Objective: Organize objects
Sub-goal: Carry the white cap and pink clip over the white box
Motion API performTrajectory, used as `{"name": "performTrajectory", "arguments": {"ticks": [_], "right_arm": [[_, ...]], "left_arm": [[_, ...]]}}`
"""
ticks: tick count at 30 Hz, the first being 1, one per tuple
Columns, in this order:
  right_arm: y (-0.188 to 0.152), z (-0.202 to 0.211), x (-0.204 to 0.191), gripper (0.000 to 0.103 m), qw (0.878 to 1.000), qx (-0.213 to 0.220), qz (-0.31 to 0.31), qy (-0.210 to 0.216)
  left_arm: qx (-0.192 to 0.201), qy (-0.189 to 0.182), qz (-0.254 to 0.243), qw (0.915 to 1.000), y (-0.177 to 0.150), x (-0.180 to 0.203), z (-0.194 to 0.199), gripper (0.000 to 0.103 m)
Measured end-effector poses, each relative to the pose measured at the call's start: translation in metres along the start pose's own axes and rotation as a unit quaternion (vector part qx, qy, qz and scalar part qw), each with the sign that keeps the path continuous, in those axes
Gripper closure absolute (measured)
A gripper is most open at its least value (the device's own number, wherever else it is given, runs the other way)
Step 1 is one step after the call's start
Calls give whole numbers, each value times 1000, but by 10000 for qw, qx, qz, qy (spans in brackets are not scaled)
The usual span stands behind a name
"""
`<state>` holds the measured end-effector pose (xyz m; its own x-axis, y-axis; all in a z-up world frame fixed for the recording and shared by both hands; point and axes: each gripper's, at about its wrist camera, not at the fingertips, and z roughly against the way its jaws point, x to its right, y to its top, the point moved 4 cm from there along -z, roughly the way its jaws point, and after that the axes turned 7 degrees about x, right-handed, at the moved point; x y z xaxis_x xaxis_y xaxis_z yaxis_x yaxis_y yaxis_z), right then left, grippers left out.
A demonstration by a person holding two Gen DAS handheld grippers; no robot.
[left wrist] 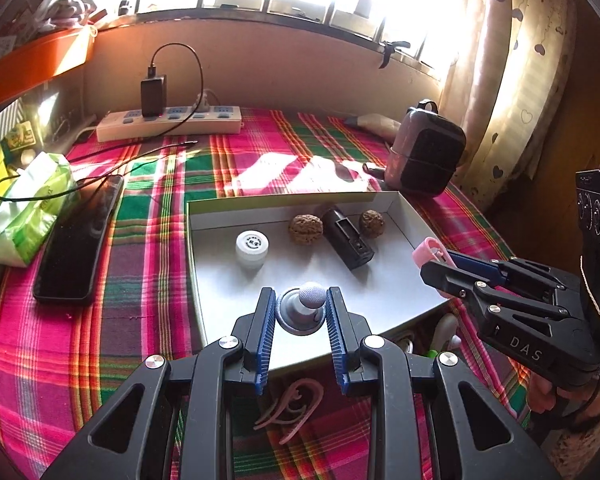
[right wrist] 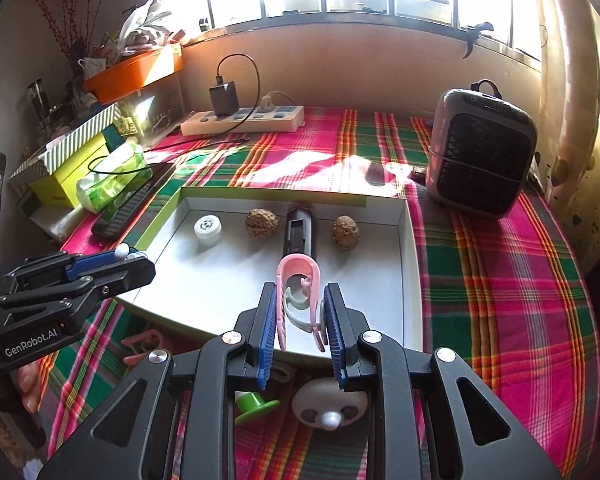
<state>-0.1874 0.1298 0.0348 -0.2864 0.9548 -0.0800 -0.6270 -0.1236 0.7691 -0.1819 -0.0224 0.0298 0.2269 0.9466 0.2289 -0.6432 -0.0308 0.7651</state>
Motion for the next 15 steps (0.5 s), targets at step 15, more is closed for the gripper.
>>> {"name": "performTrajectory", "arguments": {"ticks": [15], "right_arm": [[14, -39, 29, 78, 9986, -325, -3, -412]], "left_arm": [[-265, 11, -95, 9996, 19, 2, -49, 80]]}}
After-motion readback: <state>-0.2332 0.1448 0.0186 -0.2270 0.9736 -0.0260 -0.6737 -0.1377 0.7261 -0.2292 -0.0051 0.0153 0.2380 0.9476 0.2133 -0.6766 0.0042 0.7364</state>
